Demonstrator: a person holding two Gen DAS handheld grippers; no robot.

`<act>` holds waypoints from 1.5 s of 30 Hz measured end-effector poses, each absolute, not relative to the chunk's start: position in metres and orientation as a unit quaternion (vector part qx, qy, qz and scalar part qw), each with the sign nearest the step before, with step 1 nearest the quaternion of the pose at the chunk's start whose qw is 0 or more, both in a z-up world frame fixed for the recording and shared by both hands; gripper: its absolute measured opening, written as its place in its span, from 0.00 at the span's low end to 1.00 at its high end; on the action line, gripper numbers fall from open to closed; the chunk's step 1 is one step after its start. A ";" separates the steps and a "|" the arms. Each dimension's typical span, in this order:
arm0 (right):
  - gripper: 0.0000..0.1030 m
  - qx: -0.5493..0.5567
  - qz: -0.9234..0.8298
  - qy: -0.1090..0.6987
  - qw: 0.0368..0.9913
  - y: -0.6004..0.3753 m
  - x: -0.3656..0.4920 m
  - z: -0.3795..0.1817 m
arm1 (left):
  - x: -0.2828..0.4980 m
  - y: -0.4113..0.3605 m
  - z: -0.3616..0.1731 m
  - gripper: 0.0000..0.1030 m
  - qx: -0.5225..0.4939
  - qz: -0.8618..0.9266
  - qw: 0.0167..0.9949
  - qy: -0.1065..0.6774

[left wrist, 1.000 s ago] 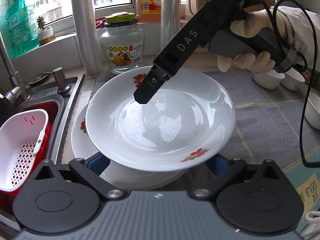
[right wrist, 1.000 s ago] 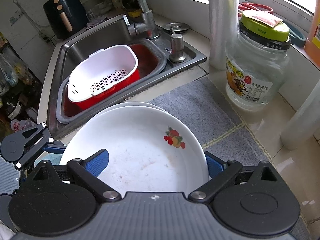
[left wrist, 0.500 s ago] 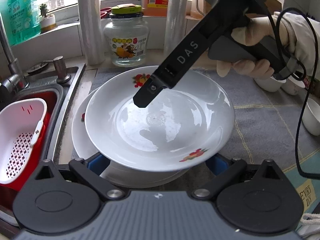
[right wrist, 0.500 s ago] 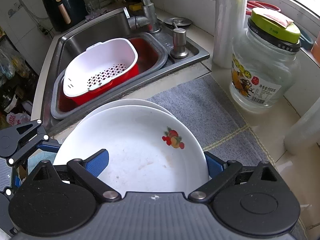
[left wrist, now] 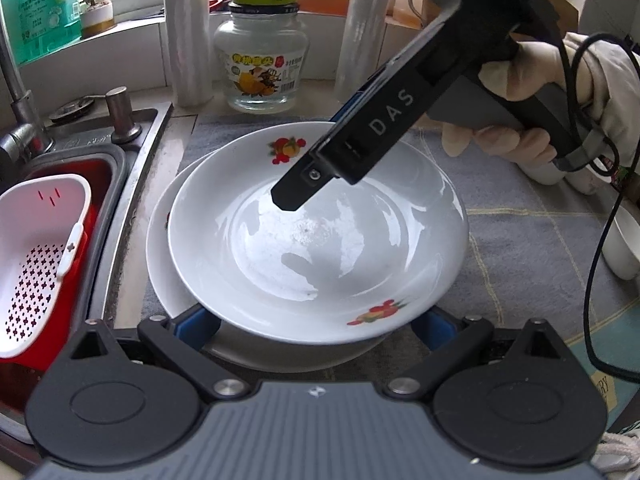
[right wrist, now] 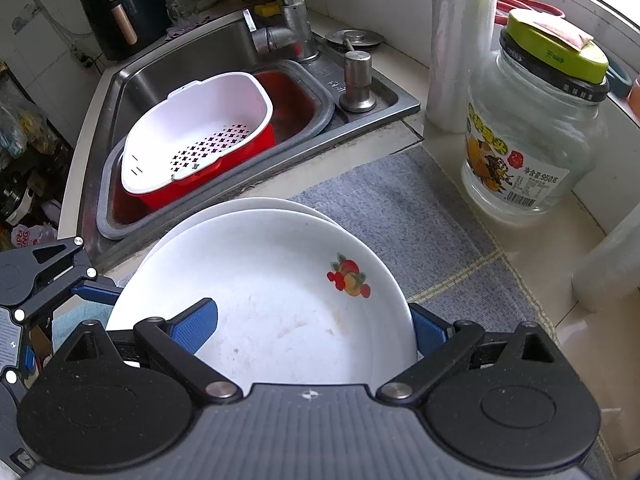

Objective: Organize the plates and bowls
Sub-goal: 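Lower the held plate onto the plate stack with the right tool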

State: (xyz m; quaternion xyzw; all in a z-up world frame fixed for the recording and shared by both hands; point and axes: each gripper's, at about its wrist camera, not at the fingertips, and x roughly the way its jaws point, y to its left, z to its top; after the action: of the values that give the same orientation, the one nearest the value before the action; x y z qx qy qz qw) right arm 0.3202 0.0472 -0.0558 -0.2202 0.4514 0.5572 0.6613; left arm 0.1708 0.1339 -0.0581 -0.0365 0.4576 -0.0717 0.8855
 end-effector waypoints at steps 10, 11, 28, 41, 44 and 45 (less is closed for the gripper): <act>0.98 -0.224 0.553 0.454 0.662 0.048 0.320 -0.056 | 0.175 0.135 -0.055 0.97 -0.040 -0.077 0.873 0.479; 0.98 -0.224 0.553 0.454 0.662 0.048 0.320 -0.056 | 0.175 0.136 -0.055 0.97 -0.042 -0.078 0.873 0.480; 0.98 -0.232 0.551 0.451 0.662 0.044 0.317 -0.053 | 0.179 0.138 -0.053 0.97 -0.035 -0.081 0.865 0.493; 1.00 -0.266 0.543 0.439 0.665 0.039 0.307 -0.052 | 0.180 0.139 -0.053 0.97 -0.035 -0.079 0.863 0.498; 1.00 -0.265 0.542 0.439 0.665 0.036 0.306 -0.052 | 0.180 0.140 -0.052 0.97 -0.036 -0.079 0.862 0.500; 1.00 -0.264 0.542 0.439 0.666 0.034 0.304 -0.052 | 0.181 0.140 -0.052 0.97 -0.036 -0.080 0.861 0.501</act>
State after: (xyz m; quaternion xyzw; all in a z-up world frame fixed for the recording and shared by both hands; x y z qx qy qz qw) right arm 0.3043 0.0335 -0.0518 -0.2641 0.4390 0.5418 0.6663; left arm 0.1809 0.1400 -0.0523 -0.0364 0.5009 -0.0797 0.8611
